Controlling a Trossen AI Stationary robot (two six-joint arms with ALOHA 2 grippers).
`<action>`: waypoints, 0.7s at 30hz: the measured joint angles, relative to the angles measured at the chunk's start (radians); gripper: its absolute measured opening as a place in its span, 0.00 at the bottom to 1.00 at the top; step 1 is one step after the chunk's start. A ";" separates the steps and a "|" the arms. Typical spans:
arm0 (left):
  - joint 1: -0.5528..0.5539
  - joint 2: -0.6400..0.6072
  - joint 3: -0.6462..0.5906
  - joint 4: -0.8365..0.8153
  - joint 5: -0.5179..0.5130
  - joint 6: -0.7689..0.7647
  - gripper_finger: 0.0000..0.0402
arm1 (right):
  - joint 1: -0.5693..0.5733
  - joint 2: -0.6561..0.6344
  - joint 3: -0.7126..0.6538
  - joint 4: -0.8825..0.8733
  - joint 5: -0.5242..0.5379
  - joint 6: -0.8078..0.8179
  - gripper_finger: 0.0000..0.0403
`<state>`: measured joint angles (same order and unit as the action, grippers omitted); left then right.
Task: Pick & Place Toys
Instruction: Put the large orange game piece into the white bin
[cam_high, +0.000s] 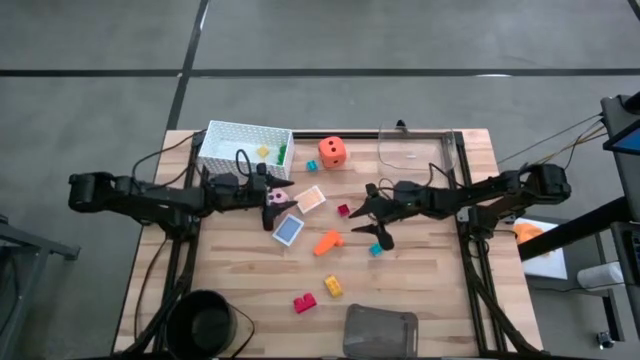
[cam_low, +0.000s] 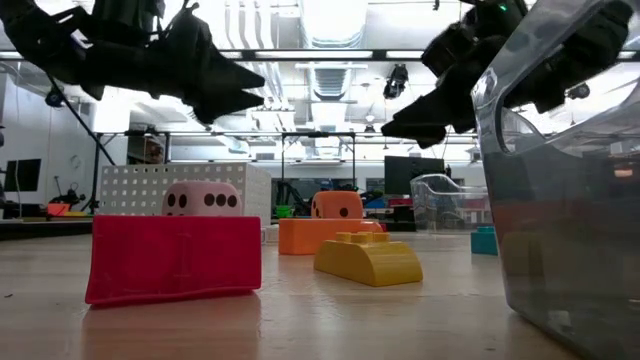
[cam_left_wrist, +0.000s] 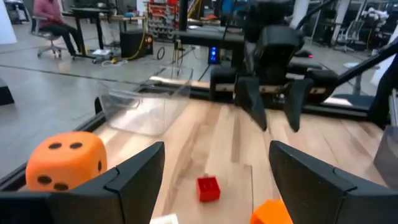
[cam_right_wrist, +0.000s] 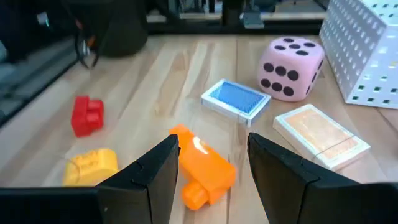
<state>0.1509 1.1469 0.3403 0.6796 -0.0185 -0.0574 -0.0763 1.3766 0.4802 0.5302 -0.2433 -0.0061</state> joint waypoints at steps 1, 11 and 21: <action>0.000 0.000 -0.010 -0.001 0.000 0.000 0.72 | 0.008 0.001 0.027 -0.053 0.011 -0.019 0.48; -0.003 0.000 -0.084 0.032 0.000 -0.021 0.72 | 0.067 0.215 0.303 -0.404 0.014 -0.173 0.48; -0.002 -0.016 -0.085 0.023 0.000 -0.017 0.72 | 0.075 0.464 0.565 -0.632 -0.029 -0.303 0.48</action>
<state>0.1486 1.1310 0.2554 0.7028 -0.0185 -0.0746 -0.0017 1.8409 1.0450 -0.1022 -0.2727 -0.3093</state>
